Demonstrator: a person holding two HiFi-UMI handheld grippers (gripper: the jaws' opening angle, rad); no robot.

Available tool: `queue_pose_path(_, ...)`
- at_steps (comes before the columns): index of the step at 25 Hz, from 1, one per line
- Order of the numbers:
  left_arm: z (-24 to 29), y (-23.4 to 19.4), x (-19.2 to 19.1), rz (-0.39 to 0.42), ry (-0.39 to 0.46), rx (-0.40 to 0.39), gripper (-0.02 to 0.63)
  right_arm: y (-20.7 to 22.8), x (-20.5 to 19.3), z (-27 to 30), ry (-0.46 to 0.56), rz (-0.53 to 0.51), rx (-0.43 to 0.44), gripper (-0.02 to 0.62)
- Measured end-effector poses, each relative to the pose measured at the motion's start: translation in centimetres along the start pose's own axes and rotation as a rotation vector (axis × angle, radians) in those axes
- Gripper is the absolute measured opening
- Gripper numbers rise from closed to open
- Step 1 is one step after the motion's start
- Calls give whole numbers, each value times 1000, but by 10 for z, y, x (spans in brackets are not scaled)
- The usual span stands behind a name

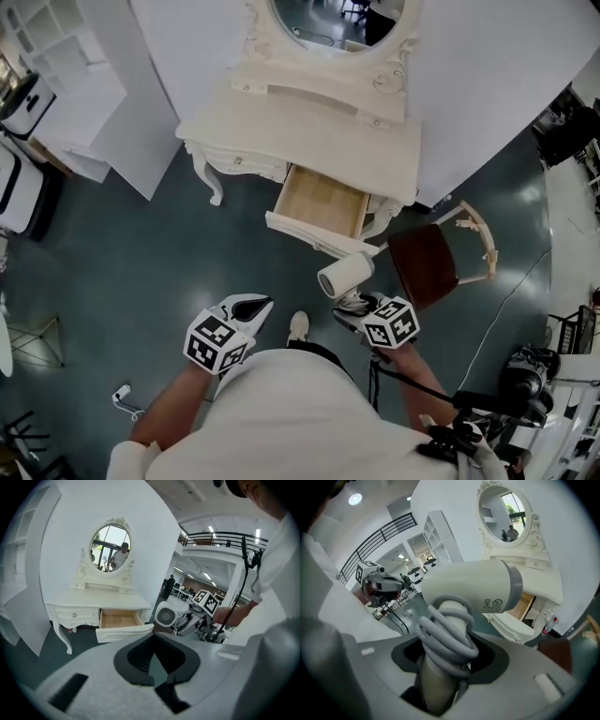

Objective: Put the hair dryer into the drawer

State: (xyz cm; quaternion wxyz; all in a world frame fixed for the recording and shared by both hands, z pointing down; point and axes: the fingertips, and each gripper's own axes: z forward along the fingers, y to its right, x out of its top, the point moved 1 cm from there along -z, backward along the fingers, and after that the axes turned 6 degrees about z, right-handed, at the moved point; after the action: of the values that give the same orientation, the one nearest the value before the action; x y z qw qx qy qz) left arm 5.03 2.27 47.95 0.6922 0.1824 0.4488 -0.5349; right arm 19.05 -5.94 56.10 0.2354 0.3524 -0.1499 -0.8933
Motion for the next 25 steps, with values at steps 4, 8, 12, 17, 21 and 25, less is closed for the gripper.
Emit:
queue_pose_path(4, 31, -30, 34, -5, 2, 18, -5, 44, 33, 14, -53, -23, 10, 236)
queue_pose_path(8, 46, -52, 49, -27, -11, 20, -5, 73, 58, 33, -97, -23, 23, 236)
queue_pose_path(12, 55, -87, 59, -40, -22, 11, -5, 97, 90, 60, -114, -6, 26, 236)
queue_pose_path(17, 70, -148, 73, -37, -17, -18, -5, 126, 123, 102, -159, 12, 6, 236)
queue_pose_path(21, 78, -194, 95, -1, -27, -61, -5, 140, 143, 134, -197, 57, -2, 236)
queue_pose_path(25, 85, -241, 114, 26, -34, -92, -5, 164, 159, 173, -253, 72, -28, 236)
